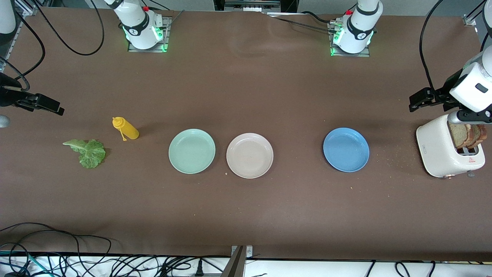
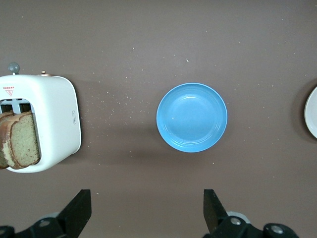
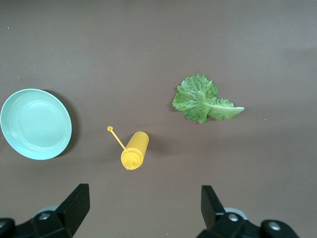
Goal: Make sandwich on beige plate with both arms
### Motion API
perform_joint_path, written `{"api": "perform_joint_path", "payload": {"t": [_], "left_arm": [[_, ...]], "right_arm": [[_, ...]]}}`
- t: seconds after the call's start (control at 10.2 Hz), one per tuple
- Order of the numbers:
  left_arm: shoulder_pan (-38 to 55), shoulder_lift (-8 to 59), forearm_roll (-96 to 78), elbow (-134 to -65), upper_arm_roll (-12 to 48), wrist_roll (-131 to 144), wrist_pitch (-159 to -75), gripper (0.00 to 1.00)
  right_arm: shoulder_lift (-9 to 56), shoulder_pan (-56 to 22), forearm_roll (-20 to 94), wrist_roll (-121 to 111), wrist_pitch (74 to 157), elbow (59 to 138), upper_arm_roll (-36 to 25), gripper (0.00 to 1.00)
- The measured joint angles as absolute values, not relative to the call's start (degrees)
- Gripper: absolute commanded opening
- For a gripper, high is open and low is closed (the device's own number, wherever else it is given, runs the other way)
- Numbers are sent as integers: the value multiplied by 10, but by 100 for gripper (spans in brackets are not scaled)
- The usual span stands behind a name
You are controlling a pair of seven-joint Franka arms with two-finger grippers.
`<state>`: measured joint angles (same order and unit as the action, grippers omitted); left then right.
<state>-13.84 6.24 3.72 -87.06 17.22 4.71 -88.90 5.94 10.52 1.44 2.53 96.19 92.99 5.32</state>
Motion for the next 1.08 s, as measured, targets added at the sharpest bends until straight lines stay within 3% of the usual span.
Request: {"api": "perform_joint_path", "payload": {"t": [1.08], "left_arm": [[-145,68,39,-871,172,42,-901,100]], "right_arm": [[63,106,14,25,962,930,53,100]]}}
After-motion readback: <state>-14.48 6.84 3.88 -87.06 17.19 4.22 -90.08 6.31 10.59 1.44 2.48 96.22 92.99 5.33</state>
